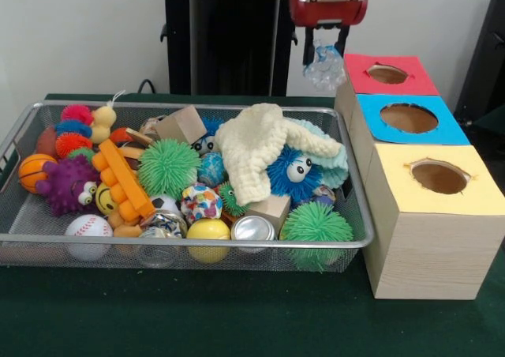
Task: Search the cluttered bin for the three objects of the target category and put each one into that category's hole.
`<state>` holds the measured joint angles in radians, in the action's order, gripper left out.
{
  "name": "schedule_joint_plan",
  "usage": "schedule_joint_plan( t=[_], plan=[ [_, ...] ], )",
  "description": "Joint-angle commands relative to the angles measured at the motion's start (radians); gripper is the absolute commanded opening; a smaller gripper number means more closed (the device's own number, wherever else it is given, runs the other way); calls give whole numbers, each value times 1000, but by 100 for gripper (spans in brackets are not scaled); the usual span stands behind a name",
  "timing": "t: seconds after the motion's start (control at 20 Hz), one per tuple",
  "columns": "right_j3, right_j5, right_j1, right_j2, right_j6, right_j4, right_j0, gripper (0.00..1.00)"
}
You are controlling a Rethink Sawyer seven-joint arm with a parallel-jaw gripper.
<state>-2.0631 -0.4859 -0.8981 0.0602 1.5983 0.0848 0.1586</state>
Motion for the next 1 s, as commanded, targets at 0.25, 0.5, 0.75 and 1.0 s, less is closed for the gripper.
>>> schedule_joint_plan(
  t=[0.25, 0.5, 0.75, 1.0],
  plan=[
    [-25, -175, -115, -52, 248, -113, -44, 0],
    [1, -144, -64, -67, 284, -125, -88, 0],
    [28, -85, 7, -83, 312, -152, -133, 0],
    [69, -71, 56, -99, 334, -180, -179, 0]
  ],
)
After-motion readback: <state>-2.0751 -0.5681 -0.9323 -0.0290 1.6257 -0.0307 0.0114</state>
